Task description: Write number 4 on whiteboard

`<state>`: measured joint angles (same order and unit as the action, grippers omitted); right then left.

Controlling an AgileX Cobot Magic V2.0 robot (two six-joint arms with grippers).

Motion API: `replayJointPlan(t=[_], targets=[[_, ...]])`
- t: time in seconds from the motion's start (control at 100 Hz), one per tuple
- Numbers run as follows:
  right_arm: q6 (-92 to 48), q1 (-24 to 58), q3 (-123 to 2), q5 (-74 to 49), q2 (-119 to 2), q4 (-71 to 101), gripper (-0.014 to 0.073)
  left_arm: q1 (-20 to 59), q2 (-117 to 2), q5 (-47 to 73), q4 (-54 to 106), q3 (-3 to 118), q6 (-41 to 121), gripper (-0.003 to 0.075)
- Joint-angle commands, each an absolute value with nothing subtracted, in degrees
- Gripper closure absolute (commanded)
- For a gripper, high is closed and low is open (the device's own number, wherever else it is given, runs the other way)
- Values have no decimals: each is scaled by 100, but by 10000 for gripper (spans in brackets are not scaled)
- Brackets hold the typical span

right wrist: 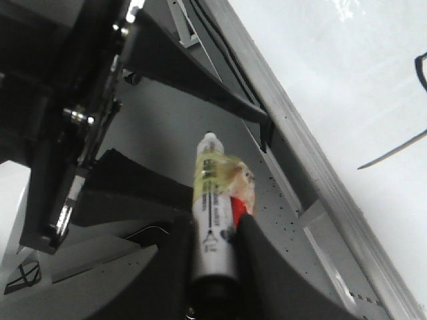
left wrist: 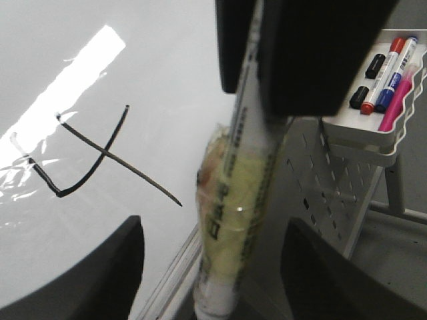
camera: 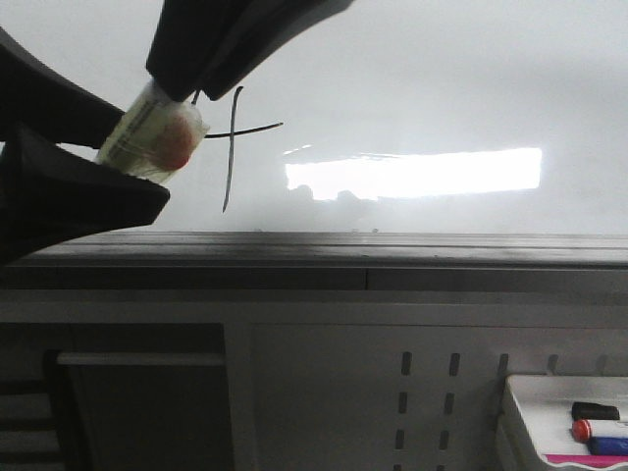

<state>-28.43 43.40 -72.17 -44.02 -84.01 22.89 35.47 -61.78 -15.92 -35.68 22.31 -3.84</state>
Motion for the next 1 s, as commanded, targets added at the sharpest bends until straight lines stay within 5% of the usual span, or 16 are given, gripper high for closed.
replayJointPlan(t=[0.0, 0.24, 0.44, 0.51, 0.63, 0.68, 0.84, 0.99], targets=[[-2861, 4348, -7425, -4208, -8171, 2356, 658, 3583, -6181, -2012, -3521, 2425, -396, 359], [-2861, 4348, -7425, -4296, -8171, 2356, 658, 3583, -6181, -2012, -3531, 2425, -396, 739], [-2938, 4348, -7425, -4335, -8171, 2356, 603, 3583, -6181, -2012, -3531, 2425, -396, 741], [-2965, 4348, -7425, -4335, -8171, 2326, 454, 3583, -6181, -1981, -3346, 2425, -436, 741], [-2965, 4250, -7425, -4260, -8101, 2094, 72, 3583, -6181, -1712, -1999, 2425, -447, 741], [-2893, 4136, -7425, -4260, -8000, 2082, 3, 3583, -6181, -1669, -1255, 2425, -447, 741], [-2833, 3808, -7425, -4308, -7626, 2093, 54, 3514, -6275, -1106, 1458, 2672, -437, 741], [-2833, 3719, -7425, -4389, -7311, 2093, 107, 3084, -6718, -155, 1927, 3243, -437, 741]])
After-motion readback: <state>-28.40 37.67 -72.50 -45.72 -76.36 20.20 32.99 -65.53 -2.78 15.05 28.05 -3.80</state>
